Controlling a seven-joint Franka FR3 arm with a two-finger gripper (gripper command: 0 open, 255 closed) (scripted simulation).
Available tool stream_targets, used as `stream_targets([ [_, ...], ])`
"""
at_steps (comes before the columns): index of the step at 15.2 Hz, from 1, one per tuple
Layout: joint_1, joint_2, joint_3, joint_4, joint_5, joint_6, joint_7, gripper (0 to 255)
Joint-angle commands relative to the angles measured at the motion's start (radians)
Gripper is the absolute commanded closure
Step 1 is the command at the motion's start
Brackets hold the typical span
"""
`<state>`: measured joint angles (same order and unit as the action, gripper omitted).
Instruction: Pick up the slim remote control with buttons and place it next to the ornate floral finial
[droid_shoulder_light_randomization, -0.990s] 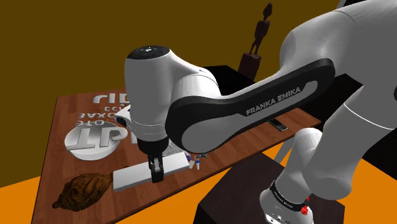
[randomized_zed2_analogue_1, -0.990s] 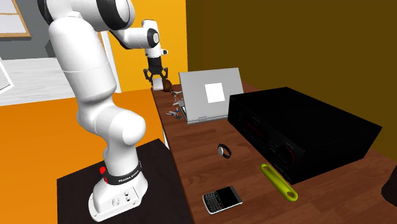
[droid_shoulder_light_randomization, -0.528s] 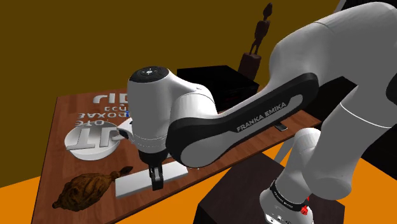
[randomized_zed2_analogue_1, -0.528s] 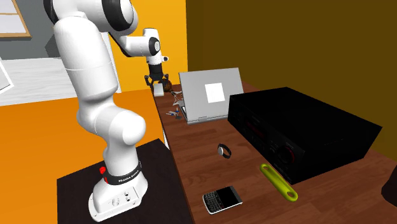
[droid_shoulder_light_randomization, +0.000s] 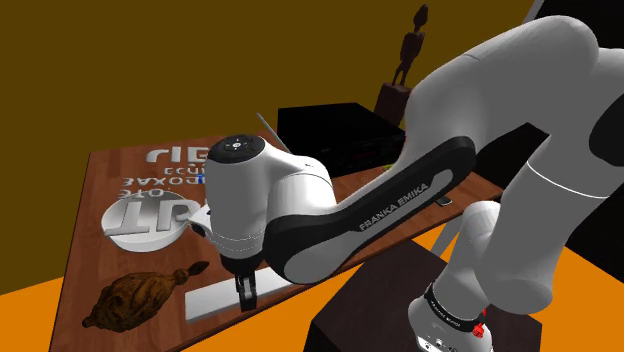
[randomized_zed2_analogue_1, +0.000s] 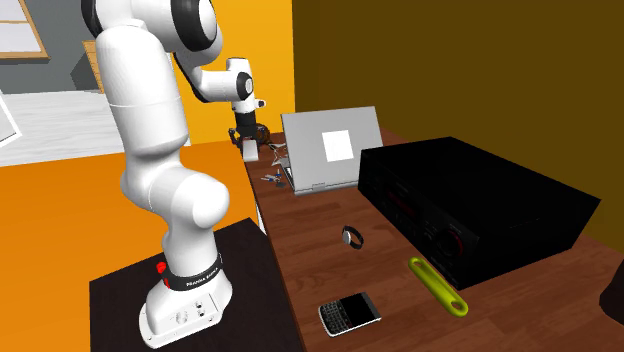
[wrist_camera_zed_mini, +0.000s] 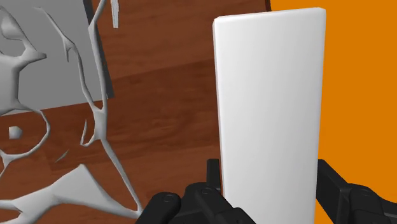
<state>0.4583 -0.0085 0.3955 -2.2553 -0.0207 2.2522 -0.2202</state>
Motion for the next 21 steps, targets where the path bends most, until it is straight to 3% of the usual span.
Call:
stream_targets([
  [1,0.0,0.017,0.0,-0.011,-0.009,0.027,0.006,255],
  [4,0.0,0.046,0.0,-0.028,-0.026,0.071,0.018,255],
  [12,0.0,0.046,0.0,-0.028,-0.026,0.071,0.018,255],
  [13,0.0,0.046,0.0,-0.028,-0.026,0.071,0.018,0],
  [18,0.0,0.046,0.0,-0.028,-0.026,0.071,0.018,0],
  [21,-0.001,-0.017,0.001,0.013,0.009,-0.028,-0.007,0],
])
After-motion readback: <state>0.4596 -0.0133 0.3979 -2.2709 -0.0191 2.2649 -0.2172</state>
